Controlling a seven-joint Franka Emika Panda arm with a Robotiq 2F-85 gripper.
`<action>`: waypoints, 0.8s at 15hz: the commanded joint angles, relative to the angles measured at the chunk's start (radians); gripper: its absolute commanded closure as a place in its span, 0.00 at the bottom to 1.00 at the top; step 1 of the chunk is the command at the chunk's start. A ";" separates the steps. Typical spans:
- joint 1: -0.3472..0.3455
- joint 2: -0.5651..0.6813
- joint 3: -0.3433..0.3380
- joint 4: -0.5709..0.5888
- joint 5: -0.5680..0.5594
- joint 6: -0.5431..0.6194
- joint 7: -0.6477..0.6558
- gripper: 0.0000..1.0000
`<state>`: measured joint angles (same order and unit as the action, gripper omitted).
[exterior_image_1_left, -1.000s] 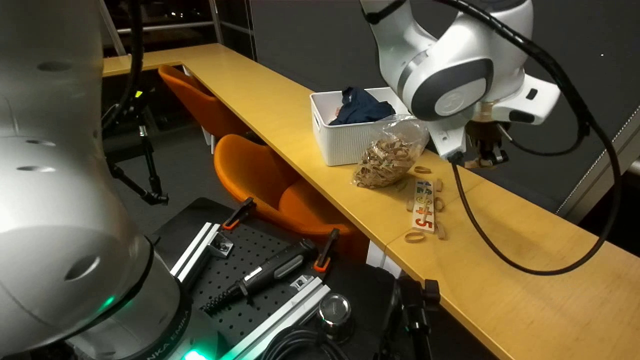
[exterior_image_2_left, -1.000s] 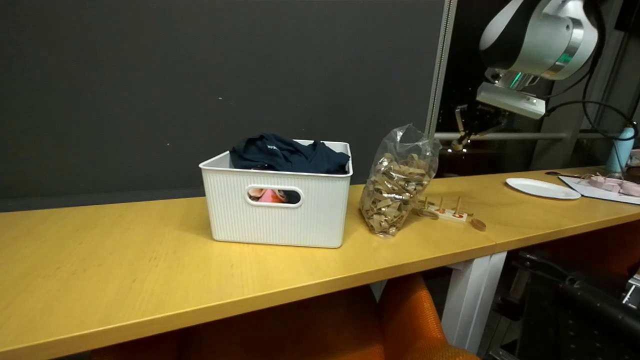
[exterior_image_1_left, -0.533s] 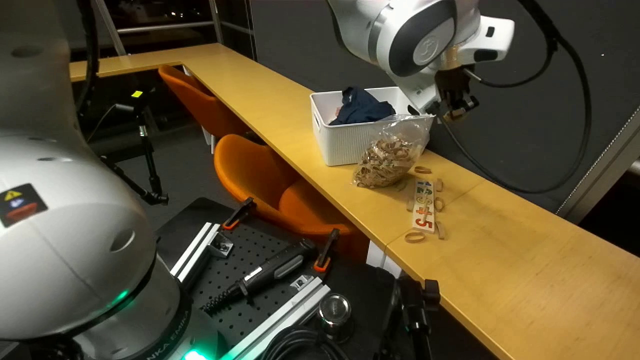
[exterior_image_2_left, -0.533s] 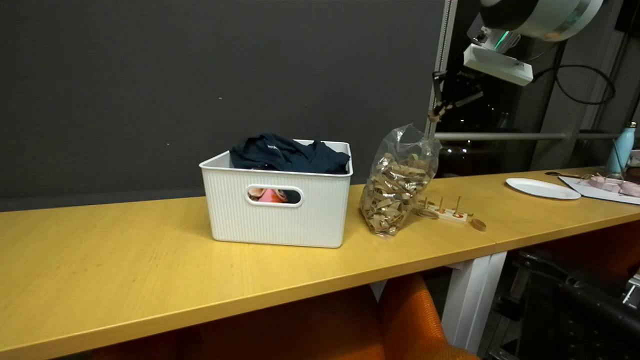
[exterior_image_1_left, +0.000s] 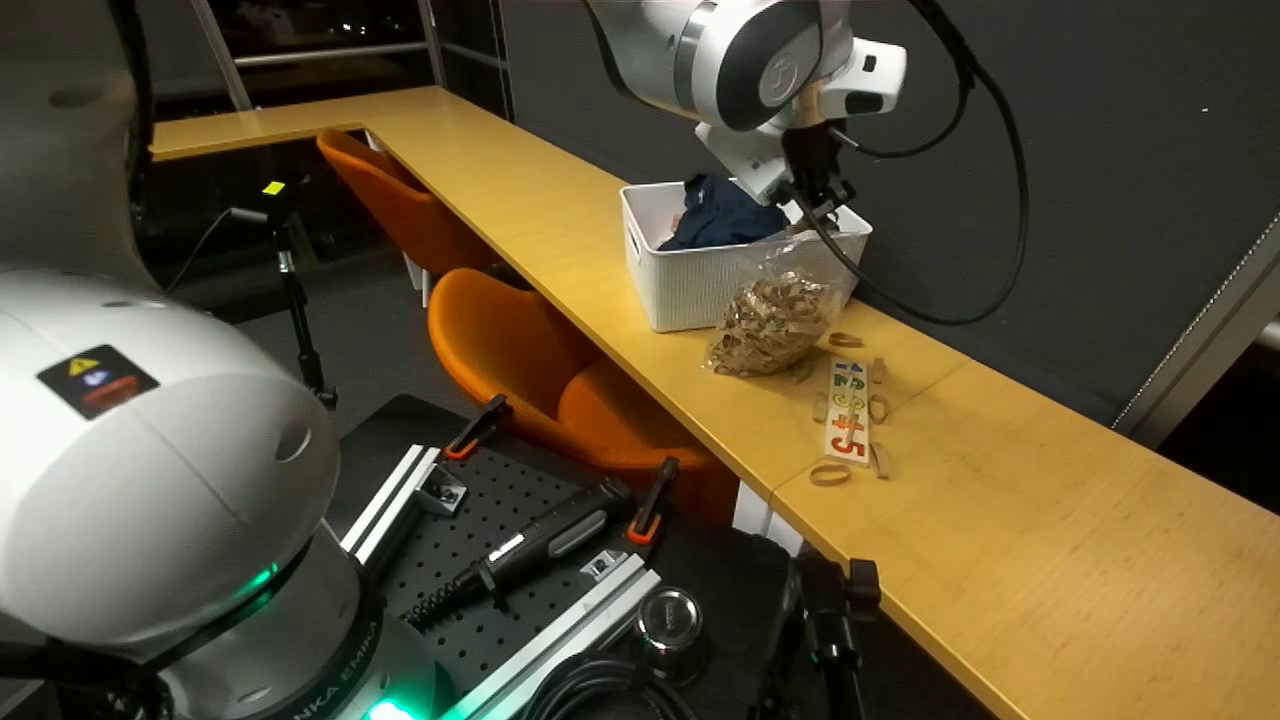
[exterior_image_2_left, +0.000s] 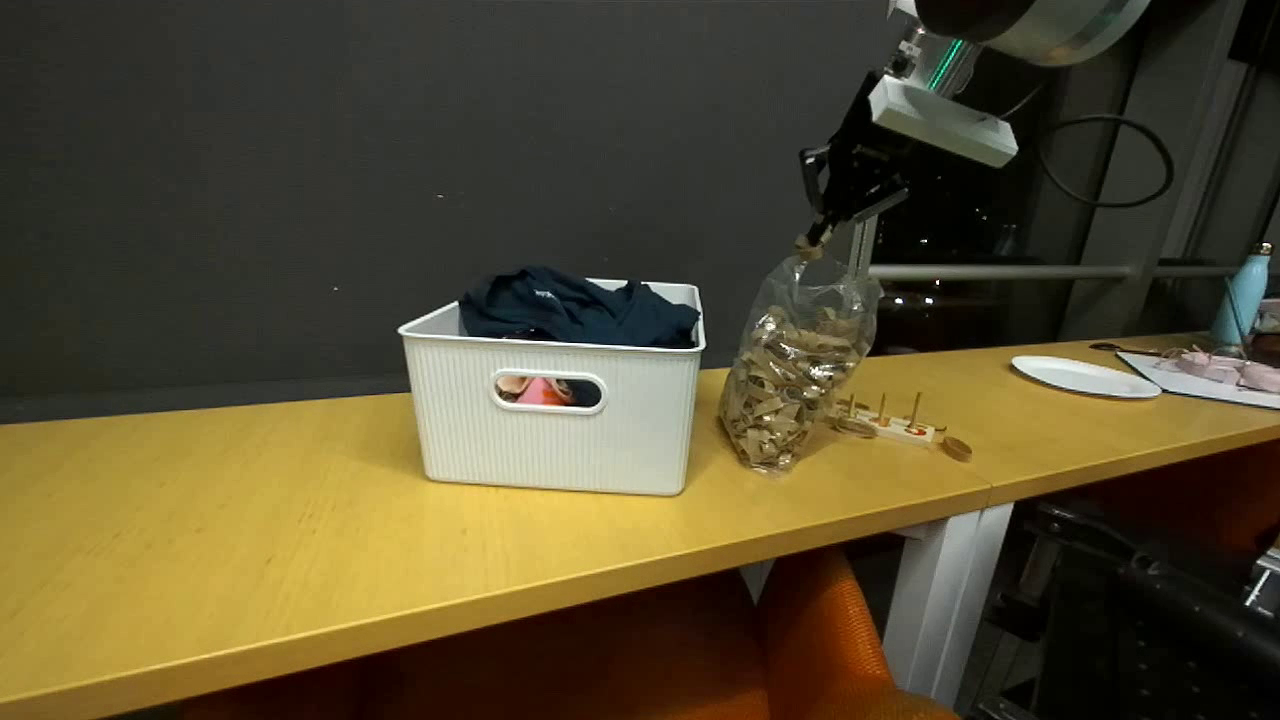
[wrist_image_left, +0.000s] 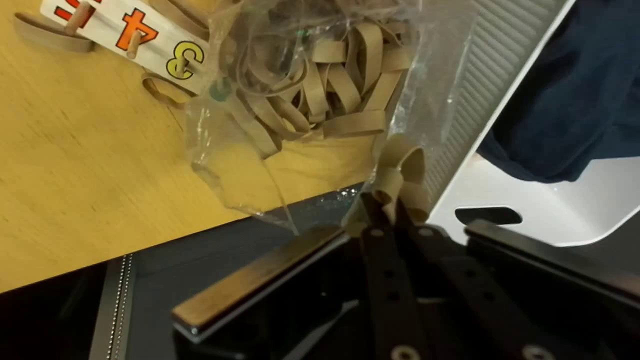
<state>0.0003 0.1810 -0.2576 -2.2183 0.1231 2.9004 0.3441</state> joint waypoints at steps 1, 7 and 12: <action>0.013 0.005 -0.004 0.022 -0.012 -0.062 0.018 0.99; -0.015 0.007 0.019 0.009 -0.041 -0.075 0.052 0.99; -0.014 -0.004 0.003 -0.016 -0.057 -0.082 0.097 0.99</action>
<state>0.0012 0.1966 -0.2586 -2.2214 0.1008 2.8435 0.3986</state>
